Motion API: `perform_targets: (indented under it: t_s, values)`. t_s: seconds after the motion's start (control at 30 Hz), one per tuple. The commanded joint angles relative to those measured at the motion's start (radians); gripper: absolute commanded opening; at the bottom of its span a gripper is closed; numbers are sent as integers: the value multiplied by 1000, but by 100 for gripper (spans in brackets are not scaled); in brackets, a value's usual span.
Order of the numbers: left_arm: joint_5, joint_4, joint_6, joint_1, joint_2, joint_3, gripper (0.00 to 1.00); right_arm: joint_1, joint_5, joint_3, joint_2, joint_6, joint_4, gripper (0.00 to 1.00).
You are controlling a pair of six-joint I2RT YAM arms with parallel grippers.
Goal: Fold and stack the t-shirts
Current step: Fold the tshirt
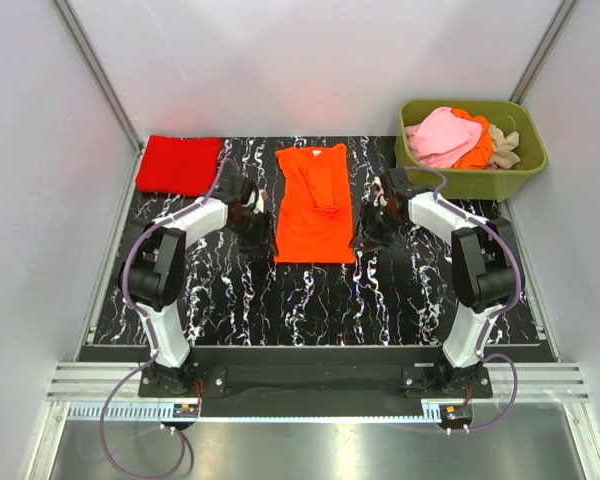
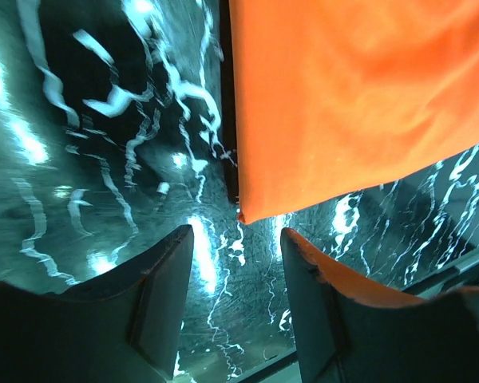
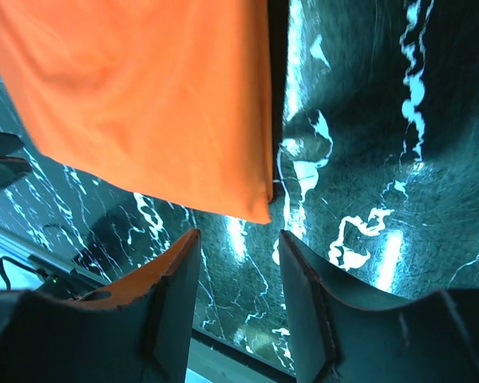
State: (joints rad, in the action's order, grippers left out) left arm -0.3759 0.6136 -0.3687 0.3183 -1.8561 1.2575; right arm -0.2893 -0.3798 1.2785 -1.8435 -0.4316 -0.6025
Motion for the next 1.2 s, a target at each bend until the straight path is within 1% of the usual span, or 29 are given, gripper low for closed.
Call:
perform_targets:
  t_s: [0.0,0.2,0.3,0.37,0.4,0.43,0.47,0.5,0.53,0.6,0.63,0.77,0.93,0.97,1.0,1.03,1.07,1.1,1.13,1.17]
  values:
    - [-57,-100,-39,27,-11,-41,53,-11,-44,-24,1,-24,55,52]
    - [-63,-126,-52,47,-35,-61,52,-17,-64,-62,-29,-9,105,52]
    - [-58,-130,-50,50,-44,-67,47,-19,-64,-79,-48,-7,151,52]
    - [-72,-132,-52,48,-55,-66,35,-19,-79,-80,-77,-9,165,50]
    - [-77,-132,-53,50,-55,-67,27,-17,-90,-79,-82,-13,165,49]
    - [-75,-132,-53,50,-48,-72,14,-19,-88,-93,-79,-15,164,45]
    - [-69,-135,-53,51,-38,-78,7,-19,-74,-102,-65,-19,167,41]
    - [-63,-132,-53,53,-28,-98,2,-19,-70,-114,-53,-21,170,32]
    - [-45,-132,-55,53,0,-112,0,-20,-68,-140,-43,-21,175,17]
    - [-38,-135,-58,62,29,-156,0,-24,-71,-169,-5,-25,199,2]
    - [-29,-141,-62,68,64,-174,0,-31,-73,-203,9,-27,205,0]
    - [15,-153,-96,111,164,-289,0,-65,-44,-312,111,-82,257,0]
    - [64,-156,-139,160,262,-395,0,-134,4,-433,194,-151,264,0]
    - [66,-158,-147,169,271,-409,9,-158,4,-441,208,-162,268,5]
    - [65,-158,-154,179,281,-429,23,-168,-1,-444,213,-164,270,19]
    - [72,-156,-157,179,310,-437,37,-175,-5,-444,219,-162,267,25]
    - [80,-153,-159,179,325,-438,40,-177,-7,-439,236,-154,248,30]
    - [92,-143,-150,176,339,-420,43,-177,25,-418,246,-147,230,36]
    - [107,-108,-142,170,353,-402,46,-175,51,-400,256,-135,207,38]
    - [106,-91,-121,150,354,-353,47,-175,100,-377,266,-87,152,40]
